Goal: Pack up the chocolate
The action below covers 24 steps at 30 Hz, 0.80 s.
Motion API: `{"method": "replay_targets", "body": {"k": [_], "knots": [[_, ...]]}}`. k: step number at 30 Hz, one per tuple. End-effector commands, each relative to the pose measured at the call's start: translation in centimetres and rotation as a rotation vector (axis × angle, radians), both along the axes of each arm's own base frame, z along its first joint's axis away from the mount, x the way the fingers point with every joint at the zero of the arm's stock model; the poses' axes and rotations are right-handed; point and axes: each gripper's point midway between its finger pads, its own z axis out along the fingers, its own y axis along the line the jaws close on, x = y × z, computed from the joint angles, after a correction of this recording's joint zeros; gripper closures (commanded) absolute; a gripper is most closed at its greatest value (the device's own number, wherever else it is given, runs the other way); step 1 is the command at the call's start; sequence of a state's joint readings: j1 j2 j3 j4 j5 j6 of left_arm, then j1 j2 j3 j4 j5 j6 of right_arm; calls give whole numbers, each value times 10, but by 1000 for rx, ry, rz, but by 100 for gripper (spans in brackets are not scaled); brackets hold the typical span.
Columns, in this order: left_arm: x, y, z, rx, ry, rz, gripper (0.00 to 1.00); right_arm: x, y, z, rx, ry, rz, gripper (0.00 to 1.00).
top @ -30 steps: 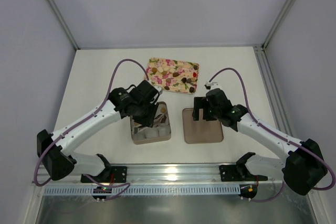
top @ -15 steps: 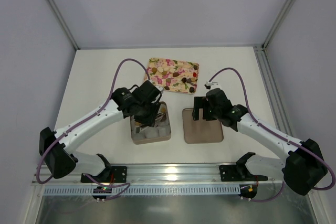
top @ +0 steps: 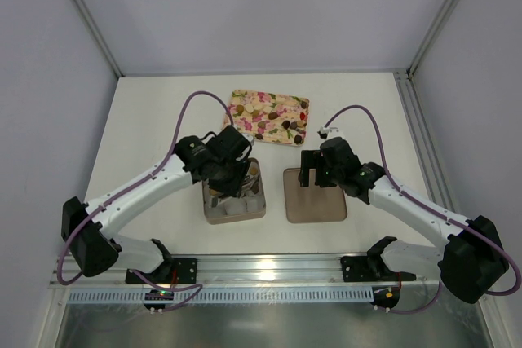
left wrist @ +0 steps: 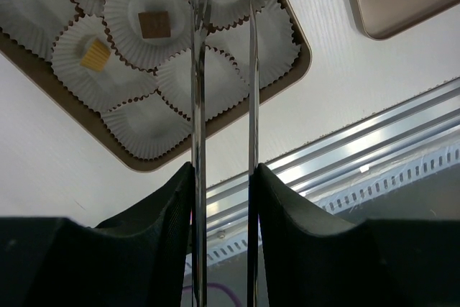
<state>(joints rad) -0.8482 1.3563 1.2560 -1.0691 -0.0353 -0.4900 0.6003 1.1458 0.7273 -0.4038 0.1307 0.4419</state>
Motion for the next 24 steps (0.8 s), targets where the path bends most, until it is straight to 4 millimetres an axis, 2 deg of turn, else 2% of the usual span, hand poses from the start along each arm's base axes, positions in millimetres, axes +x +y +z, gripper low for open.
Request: {"method": "replay_targets", "body": {"k": [1,9,12,13,14,15,17,18,19,20,24], "knots": [[6,-4,29,-55,-70,-4,61,8,3,9,16,-40,2,0],[9,2,70,-82,-143,-2,60,8,5,11,20,-42,8,0],[21,2,81,-64,-193,9,58,8,4,12,22,-43,5,0],[28,6,82,-36,-217,21,58,9,4,13,22,-48,8,0],[35,3,93,-42,-245,25,57,8,4,13,22,-47,7,0],[44,2,91,-16,-253,24,57,7,3,13,17,-44,6,0],[64,-3,104,-20,-300,42,56,7,2,16,18,-52,5,0],[76,-5,97,8,-290,49,56,6,1,16,12,-50,4,0],[88,-8,106,-2,-318,51,56,6,0,19,16,-58,3,0],[96,-10,107,5,-327,54,56,5,-1,20,15,-59,3,0],[140,-22,102,23,-351,67,56,1,-7,24,9,-65,-6,0]]}}
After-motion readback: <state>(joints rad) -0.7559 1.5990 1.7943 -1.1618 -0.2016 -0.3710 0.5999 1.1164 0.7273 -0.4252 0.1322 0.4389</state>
